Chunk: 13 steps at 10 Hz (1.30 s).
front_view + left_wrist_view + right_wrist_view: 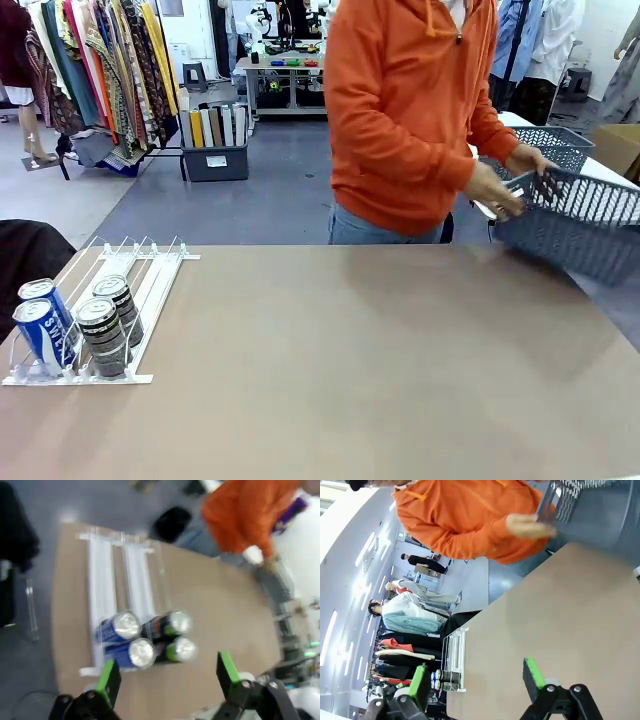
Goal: Retrieve and store the cans from the dispenser.
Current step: Pick up one can from the Automatic Can Dispenser and place it in the middle of the table.
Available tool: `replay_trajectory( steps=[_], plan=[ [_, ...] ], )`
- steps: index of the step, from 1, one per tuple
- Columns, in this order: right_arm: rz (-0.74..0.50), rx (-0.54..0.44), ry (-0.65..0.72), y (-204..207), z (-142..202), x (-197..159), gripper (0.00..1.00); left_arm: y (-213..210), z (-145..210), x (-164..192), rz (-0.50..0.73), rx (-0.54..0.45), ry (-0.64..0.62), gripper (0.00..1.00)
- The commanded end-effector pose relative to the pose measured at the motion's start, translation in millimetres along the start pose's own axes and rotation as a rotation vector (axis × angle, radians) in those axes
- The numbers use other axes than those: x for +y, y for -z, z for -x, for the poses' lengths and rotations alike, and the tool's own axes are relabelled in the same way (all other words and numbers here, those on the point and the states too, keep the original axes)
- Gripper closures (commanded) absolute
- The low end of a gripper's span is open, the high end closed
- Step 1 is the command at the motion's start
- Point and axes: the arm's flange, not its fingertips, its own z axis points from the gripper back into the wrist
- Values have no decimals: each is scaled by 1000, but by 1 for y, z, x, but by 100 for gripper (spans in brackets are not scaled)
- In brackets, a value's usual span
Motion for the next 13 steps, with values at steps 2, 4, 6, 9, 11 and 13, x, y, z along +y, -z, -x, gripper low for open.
replay_trajectory(
  steps=[2,4,6,9,11,13],
  plan=[
    [-24,-14,-22,1,-4,0,0,29,-9,-63,-412,277,173,0],
    [-24,-14,-22,1,-4,0,0,51,-15,-89,-511,357,308,0],
    [-24,-14,-22,1,-4,0,0,60,-22,-104,-431,303,308,0],
    [-24,-14,-22,1,-4,0,0,69,-12,-108,-496,335,340,0],
    [-24,-14,-22,1,-4,0,0,107,-3,-97,-436,426,293,0],
    [-24,-14,-22,1,-4,0,0,134,5,-81,-504,444,196,0]
  ],
)
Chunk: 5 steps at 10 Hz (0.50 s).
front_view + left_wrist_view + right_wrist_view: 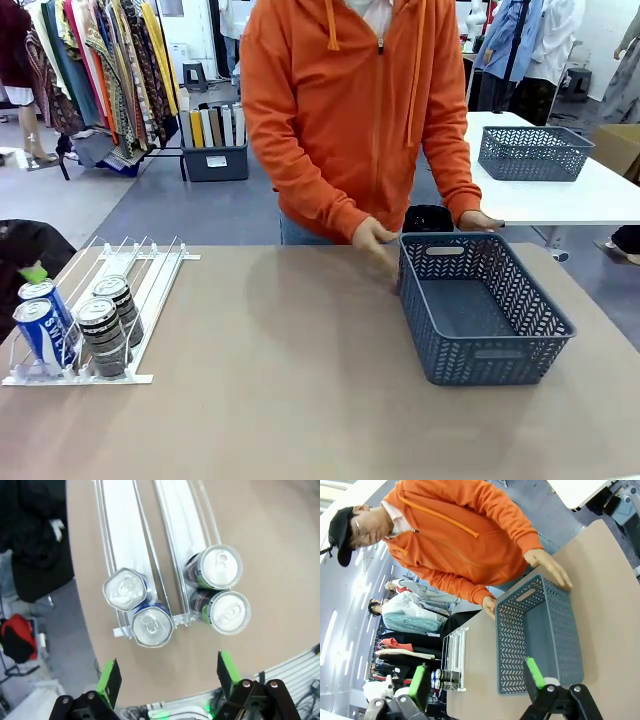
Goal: Retrieve and store the cans from the dispenser.
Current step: Pick up one can from the Automatic Can Dispenser and place it in the middle of the table.
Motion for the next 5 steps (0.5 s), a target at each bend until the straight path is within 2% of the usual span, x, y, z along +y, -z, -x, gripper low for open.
replay_trajectory(
  steps=[1,5],
  plan=[
    [-24,-18,-22,1,-2,-1,0,26,-9,5,-6,55,-95,0],
    [-24,-18,-22,1,-2,-1,0,74,-15,9,-21,156,-158,0]
  ],
)
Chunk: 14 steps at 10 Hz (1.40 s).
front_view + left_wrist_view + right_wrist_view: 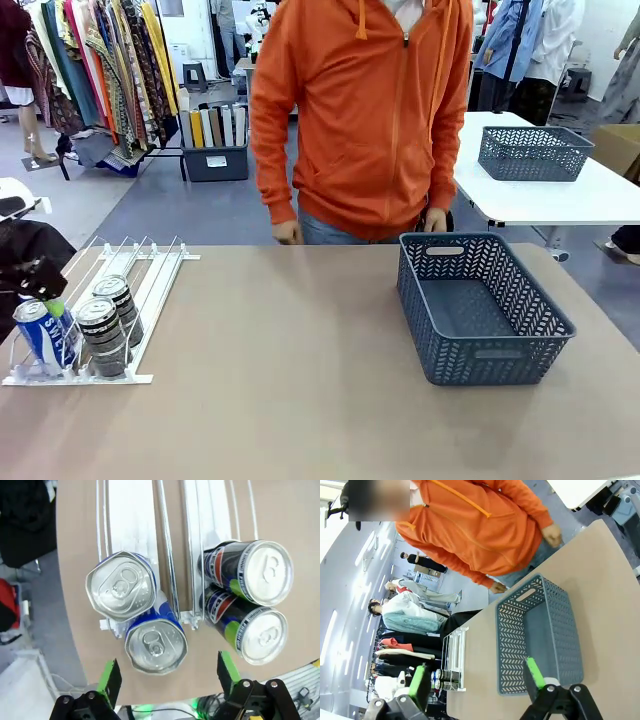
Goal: Retrieve and store the cans from the dispenser.
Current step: Pick up one can from the Automatic Can Dispenser and place it in the middle of the table.
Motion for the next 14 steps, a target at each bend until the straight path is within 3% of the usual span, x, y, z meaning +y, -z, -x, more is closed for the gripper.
replay_trajectory(
  steps=[1,7,8,9,10,14],
  plan=[
    [-24,-18,-22,1,-2,-1,0,14,-10,1,-23,22,-44,0],
    [-24,-18,-22,1,-2,-1,0,22,-17,5,-34,37,-34,0],
    [-24,-18,-22,1,-2,-1,0,22,-17,5,-33,37,-34,32],
    [-24,-18,-22,1,-2,-1,0,22,-18,5,-28,38,-29,89],
    [-24,-18,-22,1,-2,-1,0,22,-18,4,-36,37,-31,100],
    [-24,-18,-22,1,-2,-1,0,22,-18,3,-49,41,0,100]
  ],
)
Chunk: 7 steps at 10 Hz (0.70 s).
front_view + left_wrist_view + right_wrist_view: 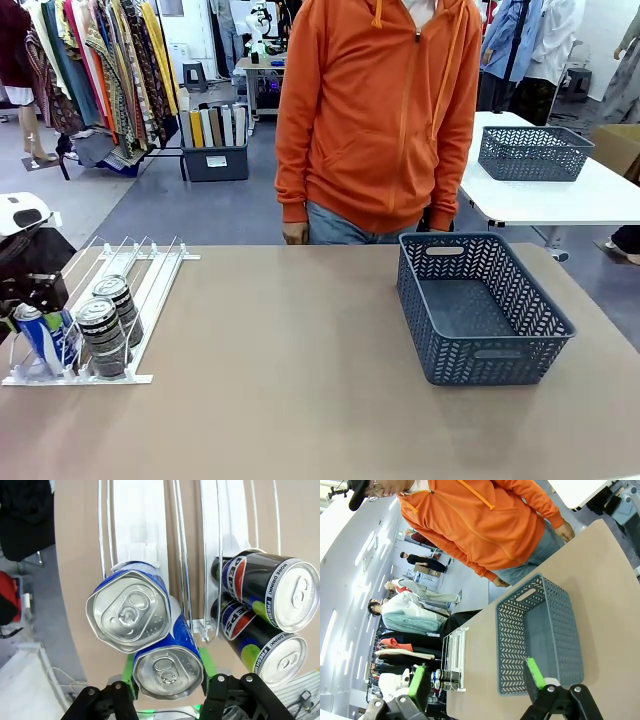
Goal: Retrieve and store the cans from the dispenser.
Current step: Pick up one can from the Automatic Can Dispenser and place it in the middle of the table.
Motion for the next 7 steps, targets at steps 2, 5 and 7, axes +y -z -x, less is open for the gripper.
replay_trajectory(
  steps=[2,5,7],
  plan=[
    [-24,-18,-22,1,-2,-1,0,0,-3,-1,-36,-5,17,100],
    [-24,-18,-22,1,-2,-1,0,-22,7,1,-65,-30,31,100],
    [-24,-18,-22,1,-2,-1,0,-72,32,1,-46,-65,114,100]
  ],
)
